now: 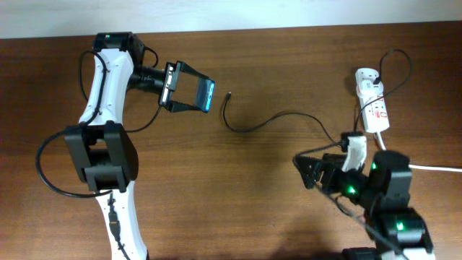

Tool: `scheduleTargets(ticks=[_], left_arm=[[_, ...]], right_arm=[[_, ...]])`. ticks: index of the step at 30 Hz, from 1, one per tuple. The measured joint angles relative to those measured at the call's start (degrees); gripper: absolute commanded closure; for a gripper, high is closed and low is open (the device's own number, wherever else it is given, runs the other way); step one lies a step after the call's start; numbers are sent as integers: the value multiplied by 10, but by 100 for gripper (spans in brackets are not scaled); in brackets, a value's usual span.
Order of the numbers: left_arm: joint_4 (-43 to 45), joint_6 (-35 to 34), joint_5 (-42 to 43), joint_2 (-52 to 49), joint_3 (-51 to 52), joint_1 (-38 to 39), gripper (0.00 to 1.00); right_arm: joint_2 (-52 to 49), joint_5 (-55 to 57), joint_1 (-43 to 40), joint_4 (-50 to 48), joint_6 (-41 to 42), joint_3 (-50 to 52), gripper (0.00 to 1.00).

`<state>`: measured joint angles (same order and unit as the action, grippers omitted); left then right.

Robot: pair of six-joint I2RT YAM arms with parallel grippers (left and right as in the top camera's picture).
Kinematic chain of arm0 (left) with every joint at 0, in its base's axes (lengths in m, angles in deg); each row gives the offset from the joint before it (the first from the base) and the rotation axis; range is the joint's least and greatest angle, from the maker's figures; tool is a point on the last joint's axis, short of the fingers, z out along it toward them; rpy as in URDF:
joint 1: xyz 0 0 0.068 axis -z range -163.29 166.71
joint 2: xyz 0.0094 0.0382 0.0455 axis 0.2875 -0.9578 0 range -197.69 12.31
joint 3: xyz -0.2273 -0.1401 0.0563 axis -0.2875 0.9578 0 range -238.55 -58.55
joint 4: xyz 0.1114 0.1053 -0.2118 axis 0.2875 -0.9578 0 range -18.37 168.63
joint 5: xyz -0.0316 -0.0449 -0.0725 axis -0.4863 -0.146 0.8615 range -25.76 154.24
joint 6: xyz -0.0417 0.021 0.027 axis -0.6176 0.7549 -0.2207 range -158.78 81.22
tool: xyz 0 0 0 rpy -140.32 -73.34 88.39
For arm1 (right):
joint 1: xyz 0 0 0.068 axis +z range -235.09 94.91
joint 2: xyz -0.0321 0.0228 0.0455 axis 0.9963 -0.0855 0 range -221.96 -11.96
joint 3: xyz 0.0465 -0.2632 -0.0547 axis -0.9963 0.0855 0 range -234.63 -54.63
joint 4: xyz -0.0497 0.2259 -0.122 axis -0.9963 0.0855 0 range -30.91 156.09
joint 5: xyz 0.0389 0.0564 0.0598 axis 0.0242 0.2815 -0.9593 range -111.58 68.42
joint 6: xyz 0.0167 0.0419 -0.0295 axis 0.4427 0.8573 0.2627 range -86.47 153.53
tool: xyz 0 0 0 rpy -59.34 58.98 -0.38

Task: Plug charger to phone and switch on socket
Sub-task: 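Move the right gripper toward the phone held by the left gripper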

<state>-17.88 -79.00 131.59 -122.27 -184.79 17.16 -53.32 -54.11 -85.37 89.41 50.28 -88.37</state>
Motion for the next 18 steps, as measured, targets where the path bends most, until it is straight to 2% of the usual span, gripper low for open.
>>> scheduleTargets(ticks=[6,9,13,18], left_arm=[[0,0,17,0,0,0,100],[0,0,18,0,0,0,100],[0,0,19,0,0,0,100],[0,0,19,0,0,0,100]], right_arm=[[-101,-92,0,-24,0,-25,1],[-138,-150,0,-66,2,-25,2],[-161,-240,0,-168,64,-28,2],[-165,-266,0,-188,113,-28,2]])
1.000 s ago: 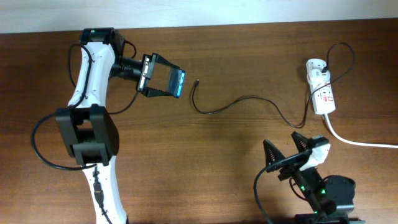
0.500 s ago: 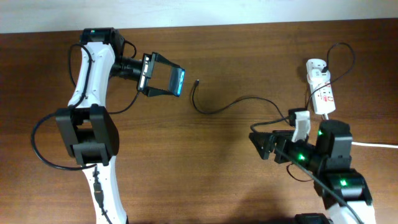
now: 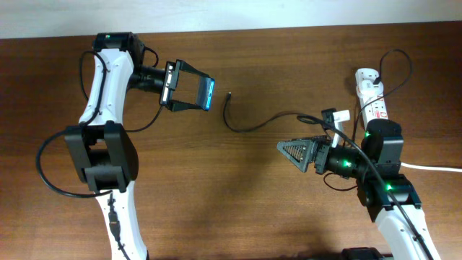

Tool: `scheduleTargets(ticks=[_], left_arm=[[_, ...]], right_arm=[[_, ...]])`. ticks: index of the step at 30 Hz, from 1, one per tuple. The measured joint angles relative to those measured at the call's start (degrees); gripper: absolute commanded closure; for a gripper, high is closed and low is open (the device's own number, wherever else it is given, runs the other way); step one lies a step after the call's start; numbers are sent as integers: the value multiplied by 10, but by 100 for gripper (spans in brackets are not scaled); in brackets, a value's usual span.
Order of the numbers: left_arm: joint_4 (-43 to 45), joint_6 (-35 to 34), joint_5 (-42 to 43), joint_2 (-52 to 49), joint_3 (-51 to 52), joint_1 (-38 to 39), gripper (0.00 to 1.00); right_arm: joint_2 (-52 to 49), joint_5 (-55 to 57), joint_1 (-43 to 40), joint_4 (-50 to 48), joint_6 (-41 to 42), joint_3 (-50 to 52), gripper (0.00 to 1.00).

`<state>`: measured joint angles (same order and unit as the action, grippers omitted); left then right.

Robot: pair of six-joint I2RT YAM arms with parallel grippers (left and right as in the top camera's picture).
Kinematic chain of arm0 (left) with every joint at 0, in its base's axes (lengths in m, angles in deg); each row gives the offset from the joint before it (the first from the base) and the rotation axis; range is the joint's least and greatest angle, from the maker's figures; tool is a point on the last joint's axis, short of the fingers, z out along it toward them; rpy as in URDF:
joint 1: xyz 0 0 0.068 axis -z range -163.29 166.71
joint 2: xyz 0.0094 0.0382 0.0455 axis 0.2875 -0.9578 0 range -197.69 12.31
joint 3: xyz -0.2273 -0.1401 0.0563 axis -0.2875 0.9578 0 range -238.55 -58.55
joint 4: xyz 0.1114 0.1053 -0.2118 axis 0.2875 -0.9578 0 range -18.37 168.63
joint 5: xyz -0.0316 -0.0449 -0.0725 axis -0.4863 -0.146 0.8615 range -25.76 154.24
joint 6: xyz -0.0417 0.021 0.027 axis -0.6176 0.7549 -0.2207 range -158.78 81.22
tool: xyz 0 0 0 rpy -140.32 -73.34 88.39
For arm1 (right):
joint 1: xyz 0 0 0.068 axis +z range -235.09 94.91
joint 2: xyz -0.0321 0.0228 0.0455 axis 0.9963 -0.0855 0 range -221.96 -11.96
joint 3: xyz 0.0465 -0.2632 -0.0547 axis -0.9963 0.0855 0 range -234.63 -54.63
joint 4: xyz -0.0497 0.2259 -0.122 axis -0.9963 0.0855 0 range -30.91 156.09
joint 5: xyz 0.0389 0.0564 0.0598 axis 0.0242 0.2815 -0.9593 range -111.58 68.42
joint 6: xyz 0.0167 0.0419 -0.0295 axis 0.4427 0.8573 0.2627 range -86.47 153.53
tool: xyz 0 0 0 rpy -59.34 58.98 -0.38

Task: Plug charger to phone and switch on socket
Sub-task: 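Move the right gripper toward the phone held by the left gripper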

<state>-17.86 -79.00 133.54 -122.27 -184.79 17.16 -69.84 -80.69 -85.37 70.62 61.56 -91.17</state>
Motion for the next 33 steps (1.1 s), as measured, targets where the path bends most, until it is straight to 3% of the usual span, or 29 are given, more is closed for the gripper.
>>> scheduleTargets(ticks=[8,18,23,27,33], left_arm=[[1,-33,-35,0,0,0,100],[31,-150,-233,0,-6,46,100],[19,-184,-324,0,-80,89,100],[14,-218,-385,0,-143,121,100],[14,-253,-409,0,-147,169,100]], right_arm=[[-61,103,0,79,44,-2,6],[-61,158,0,76,71,-41,6],[-61,177,3,85,90,-76,7],[-61,221,41,81,124,-85,12],[-77,305,122,21,176,-89,17]])
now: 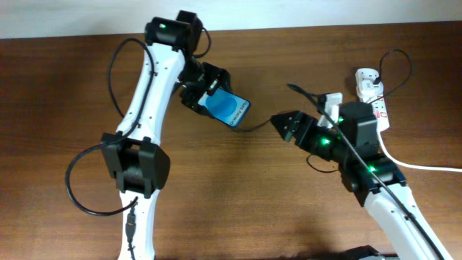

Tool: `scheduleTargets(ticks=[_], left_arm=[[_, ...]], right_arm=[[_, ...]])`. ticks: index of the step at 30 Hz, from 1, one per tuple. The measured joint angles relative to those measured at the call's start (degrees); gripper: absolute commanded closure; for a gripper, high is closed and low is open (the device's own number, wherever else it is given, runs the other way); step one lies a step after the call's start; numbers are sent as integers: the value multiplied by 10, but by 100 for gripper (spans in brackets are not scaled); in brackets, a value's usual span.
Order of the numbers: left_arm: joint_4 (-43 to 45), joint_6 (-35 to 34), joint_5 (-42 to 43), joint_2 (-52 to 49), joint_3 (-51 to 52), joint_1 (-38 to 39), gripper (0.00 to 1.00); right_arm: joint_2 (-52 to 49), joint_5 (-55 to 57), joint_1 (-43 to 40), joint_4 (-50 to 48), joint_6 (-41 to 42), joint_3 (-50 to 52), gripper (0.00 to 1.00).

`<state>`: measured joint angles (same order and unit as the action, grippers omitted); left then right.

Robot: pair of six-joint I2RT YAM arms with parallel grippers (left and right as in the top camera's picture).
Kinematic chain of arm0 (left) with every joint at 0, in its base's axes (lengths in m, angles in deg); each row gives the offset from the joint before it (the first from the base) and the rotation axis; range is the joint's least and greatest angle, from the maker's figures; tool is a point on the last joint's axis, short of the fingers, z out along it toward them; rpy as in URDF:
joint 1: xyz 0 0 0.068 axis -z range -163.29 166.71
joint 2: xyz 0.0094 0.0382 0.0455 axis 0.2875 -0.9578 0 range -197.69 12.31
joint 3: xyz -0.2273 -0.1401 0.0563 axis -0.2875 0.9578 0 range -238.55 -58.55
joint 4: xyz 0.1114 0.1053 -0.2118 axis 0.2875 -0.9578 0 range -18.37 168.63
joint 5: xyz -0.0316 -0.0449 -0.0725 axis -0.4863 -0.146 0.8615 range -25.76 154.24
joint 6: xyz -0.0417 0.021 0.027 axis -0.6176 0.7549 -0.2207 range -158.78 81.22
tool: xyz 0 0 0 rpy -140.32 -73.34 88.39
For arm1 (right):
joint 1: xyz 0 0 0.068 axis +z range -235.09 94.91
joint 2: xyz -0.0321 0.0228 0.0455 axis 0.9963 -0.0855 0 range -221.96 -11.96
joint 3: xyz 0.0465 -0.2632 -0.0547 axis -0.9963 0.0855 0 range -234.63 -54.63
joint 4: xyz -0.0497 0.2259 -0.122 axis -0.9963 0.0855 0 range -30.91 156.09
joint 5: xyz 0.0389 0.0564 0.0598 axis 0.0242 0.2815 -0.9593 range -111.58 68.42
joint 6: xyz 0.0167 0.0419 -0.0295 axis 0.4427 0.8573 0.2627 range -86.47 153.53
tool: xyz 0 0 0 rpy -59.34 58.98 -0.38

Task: Plug charger to phone and switch on socket
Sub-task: 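Move the right gripper toward the phone held by the left gripper, then grasp the phone edge with the right gripper and take it from left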

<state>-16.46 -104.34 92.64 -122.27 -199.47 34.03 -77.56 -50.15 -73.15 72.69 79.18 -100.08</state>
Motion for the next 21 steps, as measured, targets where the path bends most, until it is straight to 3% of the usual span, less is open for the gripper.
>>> scheduleTargets(ticks=[3,8,14,21], left_arm=[[0,-13,-2,0,0,16,100],[0,-31,-4,0,0,37,100],[14,-37,-5,0,0,63,100],[30,-50,-8,0,0,96,100]], right_arm=[[-13,43,35,-17,20,-1,19],[-34,91,70,-51,42,-1,29],[-72,102,76,-73,69,-1,36],[-113,101,77,-120,101,-2,53]])
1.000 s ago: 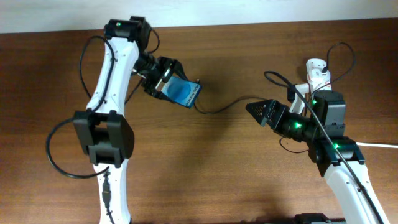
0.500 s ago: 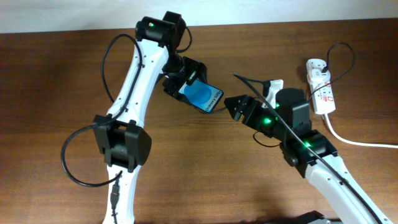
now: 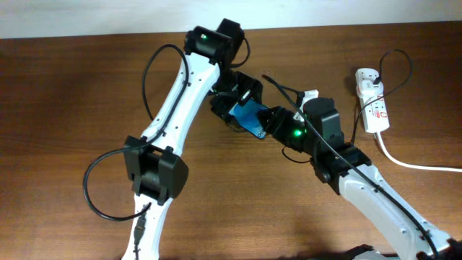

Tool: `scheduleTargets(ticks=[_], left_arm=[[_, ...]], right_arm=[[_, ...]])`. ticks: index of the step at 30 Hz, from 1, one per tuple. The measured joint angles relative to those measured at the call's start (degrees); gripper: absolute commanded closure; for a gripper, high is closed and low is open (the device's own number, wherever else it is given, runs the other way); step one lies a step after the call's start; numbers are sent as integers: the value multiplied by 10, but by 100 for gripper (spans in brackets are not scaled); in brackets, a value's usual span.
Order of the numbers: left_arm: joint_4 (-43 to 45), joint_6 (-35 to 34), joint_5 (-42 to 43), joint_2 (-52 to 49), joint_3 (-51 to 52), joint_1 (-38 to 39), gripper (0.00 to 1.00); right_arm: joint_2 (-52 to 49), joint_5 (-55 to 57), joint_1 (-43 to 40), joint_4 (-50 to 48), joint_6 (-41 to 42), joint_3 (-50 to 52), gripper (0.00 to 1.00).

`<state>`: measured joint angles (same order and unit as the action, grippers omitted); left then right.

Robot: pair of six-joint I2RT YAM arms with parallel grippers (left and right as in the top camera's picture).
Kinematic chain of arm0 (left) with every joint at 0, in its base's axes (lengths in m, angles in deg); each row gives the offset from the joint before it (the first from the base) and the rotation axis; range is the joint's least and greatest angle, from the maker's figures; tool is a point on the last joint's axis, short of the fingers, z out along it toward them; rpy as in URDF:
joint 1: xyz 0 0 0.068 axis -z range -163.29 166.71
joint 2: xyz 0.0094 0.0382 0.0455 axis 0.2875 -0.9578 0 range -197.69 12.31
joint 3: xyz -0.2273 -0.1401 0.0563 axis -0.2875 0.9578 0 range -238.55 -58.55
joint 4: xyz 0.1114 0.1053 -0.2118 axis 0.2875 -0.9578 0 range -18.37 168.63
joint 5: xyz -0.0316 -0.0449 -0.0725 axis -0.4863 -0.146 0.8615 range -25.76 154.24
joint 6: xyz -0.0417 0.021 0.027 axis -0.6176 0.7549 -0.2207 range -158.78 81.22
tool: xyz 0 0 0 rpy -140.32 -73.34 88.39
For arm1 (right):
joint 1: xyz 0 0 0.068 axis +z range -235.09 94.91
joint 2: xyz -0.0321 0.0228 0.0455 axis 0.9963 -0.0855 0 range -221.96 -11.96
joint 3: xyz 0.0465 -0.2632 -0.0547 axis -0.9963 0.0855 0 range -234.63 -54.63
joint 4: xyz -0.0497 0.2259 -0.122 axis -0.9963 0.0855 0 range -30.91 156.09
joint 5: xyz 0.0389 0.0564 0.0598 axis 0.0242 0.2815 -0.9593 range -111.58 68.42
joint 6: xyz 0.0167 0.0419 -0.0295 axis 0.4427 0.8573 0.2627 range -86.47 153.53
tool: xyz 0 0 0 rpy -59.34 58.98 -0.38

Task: Plug charger to phone and switch on socket
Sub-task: 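Grasp the phone edge with the right gripper and take it from left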

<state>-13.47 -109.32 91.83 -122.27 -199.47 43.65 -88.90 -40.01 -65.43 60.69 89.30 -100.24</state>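
In the overhead view my left gripper point(image 3: 244, 108) is shut on the blue phone point(image 3: 253, 121), holding it above the middle of the table. My right gripper point(image 3: 272, 120) sits right against the phone's right end. Its fingertips are mostly hidden by the wrist and the phone. The black charger cable point(image 3: 280, 85) rises off the table in a loop beside the right wrist, so it seems to be held there. The plug itself is hidden. The white socket strip point(image 3: 372, 101) lies at the far right, with the cable's other end looping above it.
A white power cord point(image 3: 419, 165) runs from the strip to the right edge. The left arm point(image 3: 184, 87) stretches diagonally across the table's centre, and the right arm point(image 3: 361, 188) comes in from the lower right. Both wrists crowd the middle.
The left gripper carried the phone further right and slightly down. The right gripper moved left to meet the phone's end, and the raised cable loop went with it.
At first the left gripper held the phone at the far left, the cable lay loose on the table and the right gripper was near its base. The right gripper then hovered near the cable, later had it lifted, and both arms have converged at mid-table.
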Motion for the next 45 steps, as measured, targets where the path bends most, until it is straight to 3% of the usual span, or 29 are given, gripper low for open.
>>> scheduleTargets(ticks=[4,7,17,22,24,28,29,37,42,45], left_arm=[[0,-10,0,0,0,13,100],[0,-14,-2,0,0,14,100],[5,-16,0,0,0,14,99],[6,-17,2,0,0,14,81],[6,-18,2,0,0,14,58],[10,-22,5,0,-3,14,27],[6,-22,5,0,-4,14,23],[20,-2,5,0,-4,14,22],[67,117,12,0,-4,-7,28],[105,198,56,0,-4,-36,27]], right_arm=[[-15,4,16,-15,13,0,55],[-21,7,18,-17,14,0,71],[-21,8,18,-24,33,-6,95],[-21,9,18,-21,42,-7,96],[-21,7,18,-19,29,-7,96],[-24,0,21,-13,23,-7,96],[-24,1,21,-12,23,-7,96],[-25,-21,-37,23,21,-7,96],[-8,-40,-82,77,-17,-7,96],[66,-50,-127,120,-49,-6,96]])
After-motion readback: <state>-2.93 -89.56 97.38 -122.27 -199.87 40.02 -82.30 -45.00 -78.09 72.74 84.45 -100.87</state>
